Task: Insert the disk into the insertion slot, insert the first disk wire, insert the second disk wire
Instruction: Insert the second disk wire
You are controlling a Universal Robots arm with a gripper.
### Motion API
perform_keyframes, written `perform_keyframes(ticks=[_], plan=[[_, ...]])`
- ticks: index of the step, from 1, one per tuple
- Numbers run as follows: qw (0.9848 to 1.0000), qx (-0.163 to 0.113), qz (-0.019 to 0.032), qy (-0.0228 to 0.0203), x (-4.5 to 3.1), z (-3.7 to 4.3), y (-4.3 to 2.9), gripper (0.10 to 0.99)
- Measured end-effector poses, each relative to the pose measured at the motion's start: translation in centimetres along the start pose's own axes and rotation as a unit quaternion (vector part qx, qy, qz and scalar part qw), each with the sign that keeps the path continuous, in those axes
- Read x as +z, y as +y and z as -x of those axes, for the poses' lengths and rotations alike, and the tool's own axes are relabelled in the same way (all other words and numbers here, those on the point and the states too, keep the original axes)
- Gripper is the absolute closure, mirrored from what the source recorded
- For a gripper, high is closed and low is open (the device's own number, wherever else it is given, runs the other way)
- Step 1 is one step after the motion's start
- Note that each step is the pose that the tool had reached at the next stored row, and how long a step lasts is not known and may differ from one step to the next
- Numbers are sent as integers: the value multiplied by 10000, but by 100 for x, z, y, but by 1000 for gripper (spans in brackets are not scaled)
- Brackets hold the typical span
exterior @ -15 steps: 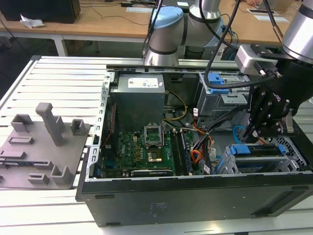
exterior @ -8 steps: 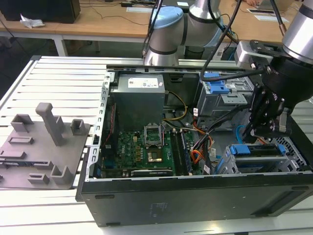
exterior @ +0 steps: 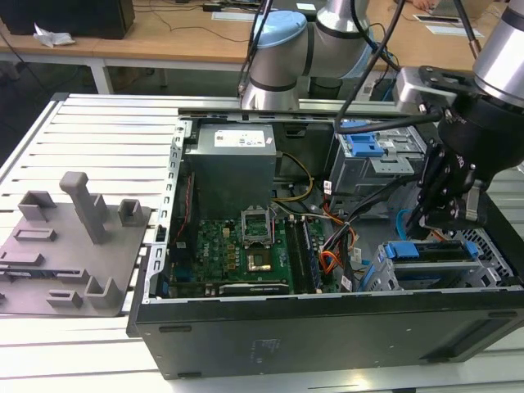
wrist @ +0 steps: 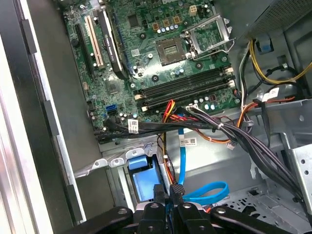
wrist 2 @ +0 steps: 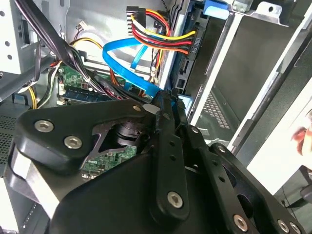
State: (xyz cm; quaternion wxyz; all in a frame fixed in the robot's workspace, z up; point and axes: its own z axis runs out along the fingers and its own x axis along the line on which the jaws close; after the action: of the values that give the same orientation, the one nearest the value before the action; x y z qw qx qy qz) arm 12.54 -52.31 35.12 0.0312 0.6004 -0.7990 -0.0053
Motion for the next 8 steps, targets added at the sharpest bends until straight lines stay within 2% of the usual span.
perform_keyframes(ticks=[3,4,6,8], plan=[[9998,-186,-6,2,1,5,-17,922],[9994,-351,-14,11,5,6,-22,922],[9974,-723,-29,28,14,11,-36,922],[9963,-853,-31,34,19,30,-101,922]])
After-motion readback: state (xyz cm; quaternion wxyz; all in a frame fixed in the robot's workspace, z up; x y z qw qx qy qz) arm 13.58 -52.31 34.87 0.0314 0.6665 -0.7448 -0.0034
